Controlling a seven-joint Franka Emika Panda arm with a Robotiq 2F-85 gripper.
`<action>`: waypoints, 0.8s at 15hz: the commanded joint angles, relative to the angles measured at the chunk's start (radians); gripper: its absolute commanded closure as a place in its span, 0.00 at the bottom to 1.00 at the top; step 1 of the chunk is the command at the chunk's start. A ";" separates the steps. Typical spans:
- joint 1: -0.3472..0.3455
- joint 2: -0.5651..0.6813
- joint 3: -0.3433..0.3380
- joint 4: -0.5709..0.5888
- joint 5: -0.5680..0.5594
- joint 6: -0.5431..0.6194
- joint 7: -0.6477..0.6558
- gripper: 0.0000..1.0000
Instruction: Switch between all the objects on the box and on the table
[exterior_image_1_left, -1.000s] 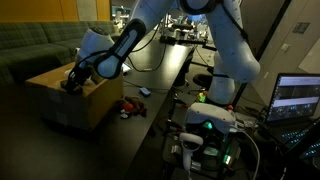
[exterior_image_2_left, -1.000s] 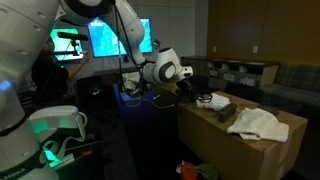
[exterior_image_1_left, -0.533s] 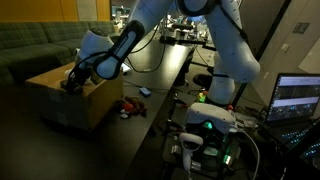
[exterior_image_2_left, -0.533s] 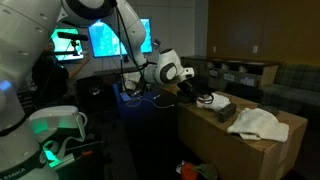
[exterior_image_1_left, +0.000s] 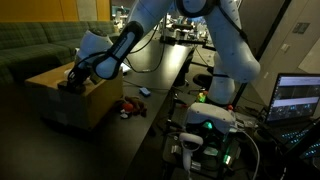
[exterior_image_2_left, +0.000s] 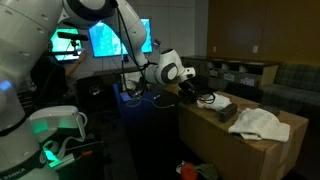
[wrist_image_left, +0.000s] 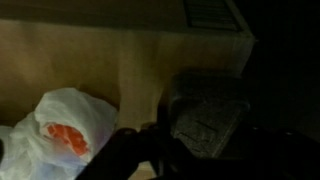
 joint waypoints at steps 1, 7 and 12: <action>-0.034 -0.044 0.043 -0.030 -0.011 -0.020 -0.085 0.68; -0.126 -0.215 0.165 -0.212 -0.027 -0.021 -0.263 0.68; -0.293 -0.377 0.359 -0.409 0.040 -0.058 -0.456 0.68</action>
